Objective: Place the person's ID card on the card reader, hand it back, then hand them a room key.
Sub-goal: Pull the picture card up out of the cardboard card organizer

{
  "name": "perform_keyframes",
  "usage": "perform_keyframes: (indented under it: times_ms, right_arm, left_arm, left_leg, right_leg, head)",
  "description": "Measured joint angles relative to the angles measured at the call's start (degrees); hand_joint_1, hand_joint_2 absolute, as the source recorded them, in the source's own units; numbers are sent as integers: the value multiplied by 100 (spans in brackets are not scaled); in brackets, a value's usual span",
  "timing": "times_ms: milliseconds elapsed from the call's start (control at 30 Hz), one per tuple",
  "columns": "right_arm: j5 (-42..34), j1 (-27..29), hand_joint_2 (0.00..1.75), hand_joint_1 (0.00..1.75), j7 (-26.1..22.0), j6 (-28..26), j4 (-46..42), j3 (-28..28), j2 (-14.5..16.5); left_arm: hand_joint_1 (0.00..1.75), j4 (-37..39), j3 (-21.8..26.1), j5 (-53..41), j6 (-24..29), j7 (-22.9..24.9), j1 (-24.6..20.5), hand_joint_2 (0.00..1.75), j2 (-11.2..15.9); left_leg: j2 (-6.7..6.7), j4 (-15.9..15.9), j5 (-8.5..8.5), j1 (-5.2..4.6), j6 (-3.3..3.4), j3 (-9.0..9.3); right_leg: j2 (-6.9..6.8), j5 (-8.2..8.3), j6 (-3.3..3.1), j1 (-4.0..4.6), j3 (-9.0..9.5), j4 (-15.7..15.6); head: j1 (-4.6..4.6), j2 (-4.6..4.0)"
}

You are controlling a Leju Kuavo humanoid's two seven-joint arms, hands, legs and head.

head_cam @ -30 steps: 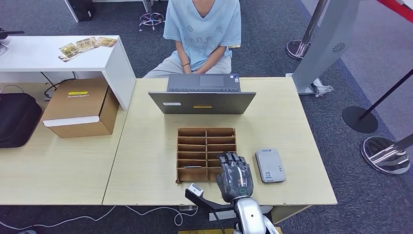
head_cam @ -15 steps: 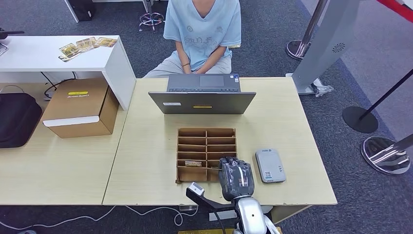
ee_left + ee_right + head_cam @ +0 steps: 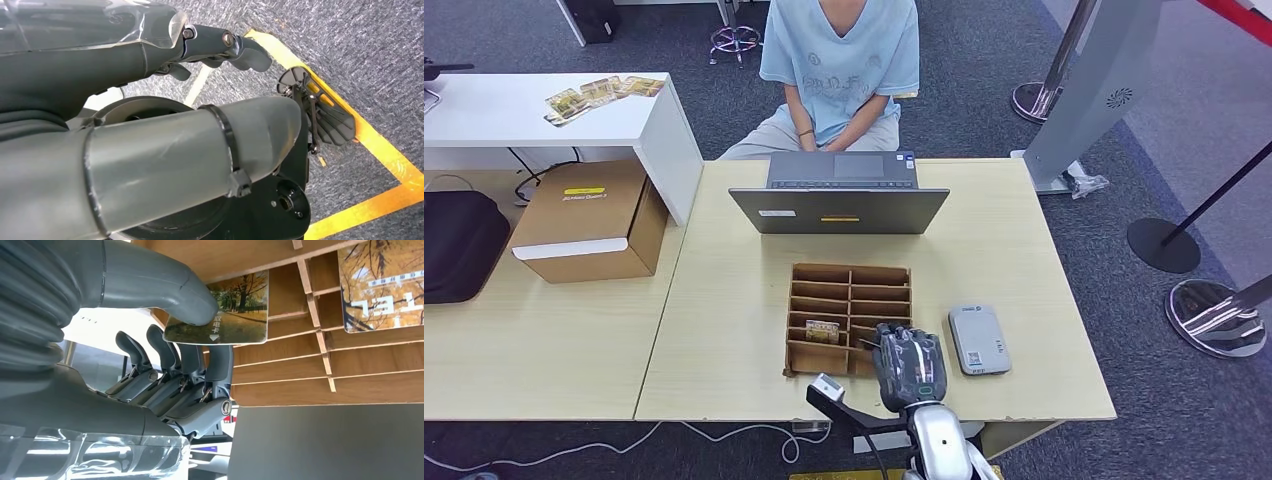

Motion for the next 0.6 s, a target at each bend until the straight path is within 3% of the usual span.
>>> perform_keyframes:
  times_ms: [233,600]
  right_arm:
    - [-1,4,175,175,-102,-152,6,-48,0]
    - [-41,50,175,175,-504,-1029,-99,-190,0]
  left_arm:
    - [0,0,-60,-117,0,-4,4,0,2]
    - [0,0,-200,-361,0,-86,10,0,12]
  left_leg:
    - [0,0,0,0,0,0]
    - [0,0,0,0,0,0]
  right_leg:
    - [0,0,0,0,0,0]
    - [0,0,0,0,0,0]
  head:
    - [0,0]
    - [0,0]
